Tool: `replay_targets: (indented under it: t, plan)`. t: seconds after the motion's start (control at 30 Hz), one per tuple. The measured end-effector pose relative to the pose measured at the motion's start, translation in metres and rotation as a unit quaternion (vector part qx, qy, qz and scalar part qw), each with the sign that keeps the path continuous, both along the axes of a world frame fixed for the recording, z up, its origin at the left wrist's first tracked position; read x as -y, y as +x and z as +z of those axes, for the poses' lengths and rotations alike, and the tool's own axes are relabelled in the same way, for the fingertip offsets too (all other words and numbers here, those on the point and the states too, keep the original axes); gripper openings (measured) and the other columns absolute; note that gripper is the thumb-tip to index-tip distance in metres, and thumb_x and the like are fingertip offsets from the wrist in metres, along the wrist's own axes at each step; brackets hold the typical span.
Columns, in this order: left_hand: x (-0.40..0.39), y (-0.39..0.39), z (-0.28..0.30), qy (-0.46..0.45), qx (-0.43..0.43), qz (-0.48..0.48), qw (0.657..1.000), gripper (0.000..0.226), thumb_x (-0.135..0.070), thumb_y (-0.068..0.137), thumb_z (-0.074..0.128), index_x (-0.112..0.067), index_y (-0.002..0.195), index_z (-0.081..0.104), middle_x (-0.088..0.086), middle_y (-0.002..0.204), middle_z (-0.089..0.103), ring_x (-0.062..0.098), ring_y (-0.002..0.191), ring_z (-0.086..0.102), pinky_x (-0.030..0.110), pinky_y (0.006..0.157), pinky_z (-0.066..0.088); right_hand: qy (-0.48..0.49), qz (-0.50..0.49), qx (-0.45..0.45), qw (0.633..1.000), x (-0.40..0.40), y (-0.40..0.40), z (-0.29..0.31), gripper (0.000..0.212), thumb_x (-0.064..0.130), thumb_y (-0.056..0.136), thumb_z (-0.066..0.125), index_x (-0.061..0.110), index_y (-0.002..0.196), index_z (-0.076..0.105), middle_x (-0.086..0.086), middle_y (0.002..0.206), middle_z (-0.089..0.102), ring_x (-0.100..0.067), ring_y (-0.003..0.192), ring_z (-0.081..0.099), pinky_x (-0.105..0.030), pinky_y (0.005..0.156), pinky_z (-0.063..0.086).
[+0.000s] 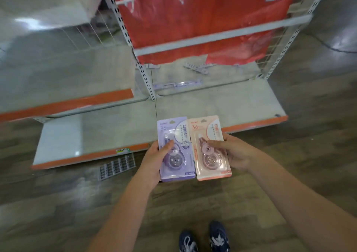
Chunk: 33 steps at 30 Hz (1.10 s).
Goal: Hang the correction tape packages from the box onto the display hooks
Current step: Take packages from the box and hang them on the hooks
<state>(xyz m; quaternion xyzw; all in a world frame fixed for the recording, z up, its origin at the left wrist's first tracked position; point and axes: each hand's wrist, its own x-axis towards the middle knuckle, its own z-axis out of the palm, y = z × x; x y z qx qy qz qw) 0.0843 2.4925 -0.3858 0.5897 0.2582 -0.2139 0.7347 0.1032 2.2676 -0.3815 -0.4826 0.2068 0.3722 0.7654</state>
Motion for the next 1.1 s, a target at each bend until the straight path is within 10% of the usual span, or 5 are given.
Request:
replay_targets:
  t: [0.27, 0.47, 0.87, 1.1]
  plan:
    - [0.000, -0.025, 0.124, 0.000, 0.091, -0.006, 0.996, 0.011, -0.010, 0.088, 0.062, -0.010, 0.098, 0.064, 0.003, 0.075, 0.074, 0.014, 0.063, 0.071, 0.024, 0.051, 0.054, -0.030, -0.016, 0.088, 0.996, -0.004, -0.037, 0.136, 0.053, -0.008, 0.073, 0.070, 0.004, 0.121, 0.053, -0.021, 0.112, 0.067, -0.039, 0.102, 0.065, -0.054, 0.089, 0.051]
    - [-0.006, -0.042, 0.180, -0.018, 0.147, 0.007, 0.989, 0.034, -0.019, 0.075, 0.069, -0.005, 0.106, 0.065, 0.018, 0.095, 0.073, 0.036, 0.095, 0.067, 0.053, 0.097, 0.046, -0.061, -0.036, 0.155, 0.985, -0.012, -0.054, 0.199, 0.025, -0.012, 0.080, 0.062, 0.000, 0.103, 0.060, -0.018, 0.094, 0.072, -0.030, 0.082, 0.071, -0.038, 0.065, 0.058]
    - [-0.024, 0.021, 0.248, -0.009, 0.243, 0.026, 0.970, 0.017, -0.014, 0.088, 0.063, -0.012, 0.105, 0.066, 0.007, 0.091, 0.075, 0.025, 0.085, 0.069, 0.035, 0.073, 0.054, -0.070, -0.110, 0.264, 0.956, -0.018, 0.000, 0.260, 0.033, 0.006, 0.073, 0.071, 0.001, 0.105, 0.065, -0.016, 0.101, 0.072, -0.030, 0.090, 0.070, -0.040, 0.077, 0.057]
    - [-0.008, 0.082, 0.280, -0.024, 0.262, 0.018, 0.965, 0.045, -0.026, 0.069, 0.078, -0.010, 0.110, 0.067, 0.015, 0.104, 0.072, 0.036, 0.099, 0.067, 0.056, 0.093, 0.049, -0.068, -0.111, 0.341, 0.931, -0.009, 0.077, 0.288, 0.025, -0.001, 0.080, 0.067, 0.002, 0.105, 0.065, -0.013, 0.099, 0.073, -0.025, 0.086, 0.071, -0.033, 0.070, 0.057]
